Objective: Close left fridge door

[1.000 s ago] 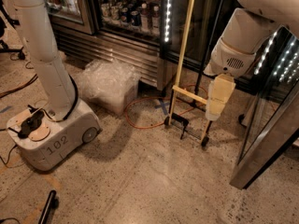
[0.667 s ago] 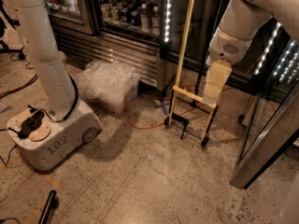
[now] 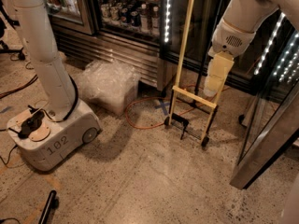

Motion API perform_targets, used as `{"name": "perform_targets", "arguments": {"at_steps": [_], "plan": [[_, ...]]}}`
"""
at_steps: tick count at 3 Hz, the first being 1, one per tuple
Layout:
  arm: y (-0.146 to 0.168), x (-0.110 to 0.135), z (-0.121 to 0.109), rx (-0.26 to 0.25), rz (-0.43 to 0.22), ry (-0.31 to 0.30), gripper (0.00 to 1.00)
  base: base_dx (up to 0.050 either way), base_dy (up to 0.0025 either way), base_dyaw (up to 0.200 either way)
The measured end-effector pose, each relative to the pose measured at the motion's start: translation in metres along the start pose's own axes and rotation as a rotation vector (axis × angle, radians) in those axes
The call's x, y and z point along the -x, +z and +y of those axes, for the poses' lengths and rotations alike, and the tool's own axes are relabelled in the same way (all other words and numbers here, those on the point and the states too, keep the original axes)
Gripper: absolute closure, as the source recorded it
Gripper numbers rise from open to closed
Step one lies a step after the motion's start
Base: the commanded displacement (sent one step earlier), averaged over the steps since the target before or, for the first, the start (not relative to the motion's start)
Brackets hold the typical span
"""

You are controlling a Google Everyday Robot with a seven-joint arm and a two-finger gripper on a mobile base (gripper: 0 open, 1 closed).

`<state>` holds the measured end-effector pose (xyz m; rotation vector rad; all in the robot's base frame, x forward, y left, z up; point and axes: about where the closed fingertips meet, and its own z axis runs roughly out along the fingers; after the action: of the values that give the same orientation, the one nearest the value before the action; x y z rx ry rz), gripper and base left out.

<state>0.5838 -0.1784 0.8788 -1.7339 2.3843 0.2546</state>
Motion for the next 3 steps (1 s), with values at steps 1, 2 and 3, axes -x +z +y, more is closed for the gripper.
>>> {"name": "perform_targets", "arguments": {"at_steps": [1,2,3], "plan": [[0.002,0.002,-0.008,0.032,-0.070,-0.022,0.00,0.000,0.00000,0.000],[0.006,-0.001,-0.018,0.104,-0.243,-0.087,0.00,0.000,0.00000,0.000],[-0.002,0.019,-0.026,0.089,-0.335,-0.101,0.00,0.000,0.00000,0.000]]}}
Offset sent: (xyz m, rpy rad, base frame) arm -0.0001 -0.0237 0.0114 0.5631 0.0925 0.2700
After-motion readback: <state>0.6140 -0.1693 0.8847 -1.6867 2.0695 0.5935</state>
